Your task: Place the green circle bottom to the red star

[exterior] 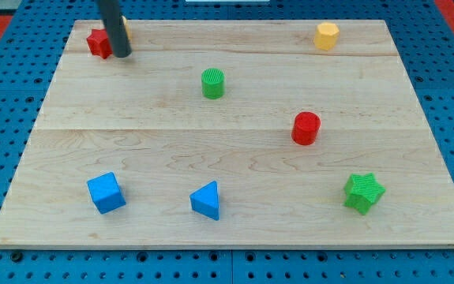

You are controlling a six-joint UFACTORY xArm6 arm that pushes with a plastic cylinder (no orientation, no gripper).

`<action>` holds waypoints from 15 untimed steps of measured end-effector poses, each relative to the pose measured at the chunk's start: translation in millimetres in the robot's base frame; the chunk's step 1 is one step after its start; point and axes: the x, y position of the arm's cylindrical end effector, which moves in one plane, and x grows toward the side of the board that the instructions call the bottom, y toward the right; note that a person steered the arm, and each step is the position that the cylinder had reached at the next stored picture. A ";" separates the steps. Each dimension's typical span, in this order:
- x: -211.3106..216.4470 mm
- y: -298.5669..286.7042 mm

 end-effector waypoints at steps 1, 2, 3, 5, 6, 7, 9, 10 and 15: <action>-0.1 91.3; 11.0 170.0; 36.1 223.8; 76.4 137.9; 81.7 89.7; 59.2 36.8; 83.0 13.1; 59.8 -21.9; 69.0 -26.8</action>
